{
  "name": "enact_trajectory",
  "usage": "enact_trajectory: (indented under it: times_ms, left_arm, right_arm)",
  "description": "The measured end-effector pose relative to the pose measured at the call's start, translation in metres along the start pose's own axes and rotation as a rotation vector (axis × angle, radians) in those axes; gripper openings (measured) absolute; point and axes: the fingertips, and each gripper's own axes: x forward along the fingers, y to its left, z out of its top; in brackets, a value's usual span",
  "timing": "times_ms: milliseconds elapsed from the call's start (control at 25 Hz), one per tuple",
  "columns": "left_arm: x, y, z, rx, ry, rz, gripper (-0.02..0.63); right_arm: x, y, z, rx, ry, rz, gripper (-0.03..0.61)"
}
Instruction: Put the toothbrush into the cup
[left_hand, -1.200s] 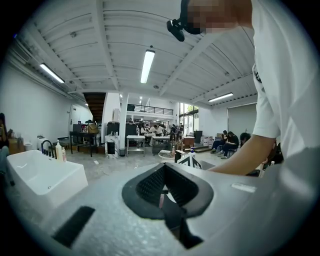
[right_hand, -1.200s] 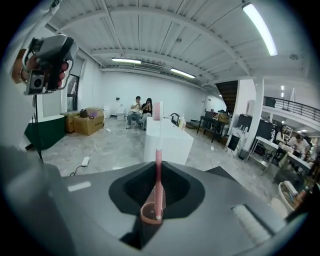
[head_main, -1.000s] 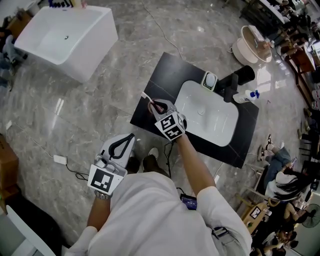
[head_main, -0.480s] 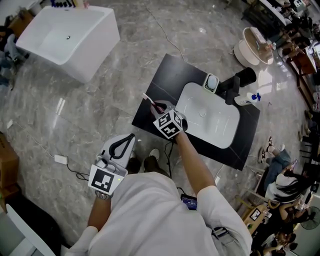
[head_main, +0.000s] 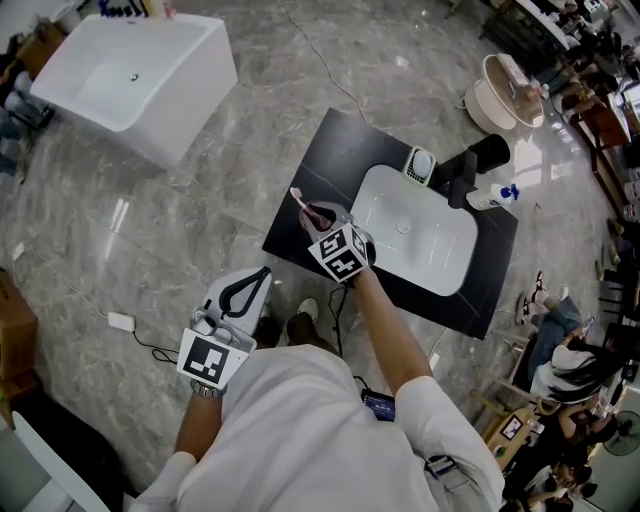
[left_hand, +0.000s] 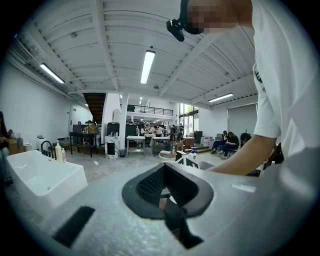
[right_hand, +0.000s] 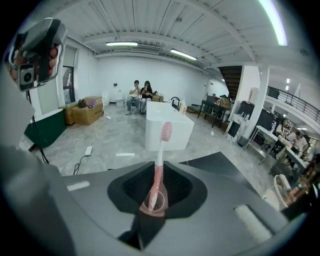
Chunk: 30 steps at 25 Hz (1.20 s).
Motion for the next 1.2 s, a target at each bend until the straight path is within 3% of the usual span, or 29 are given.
enact_trajectory:
  times_ms: [240,480,680,960,1200]
  left_arm:
    - [0.004,0.000,0.004,0.009,-0.012,-0.012,0.002]
    - [0.005,-0.001,0.011,0.018,-0.029,-0.026,0.003]
    - [0.007,0.000,0.019,0.022,-0.043,-0.039,0.002]
    - [0.005,-0.002,0.029,0.041,-0.063,-0.062,0.002]
    - [0.003,-0.008,0.030,0.046,-0.071,-0.083,0.002]
  right_arm:
    - [-0.051,-0.007,0.026,0.053,-0.141,-0.063,0.051]
    - [-0.154,-0.007,0.076,0.156,-0.395,-0.155,0.014]
    - [-0.234,0.003,0.094,0.204,-0.528,-0.210,0.012]
    - [-0.306,0.020,0.109,0.214,-0.636,-0.285,0.012]
    - [-0.320,0.028,0.112,0.233,-0.682,-0.305,0.012]
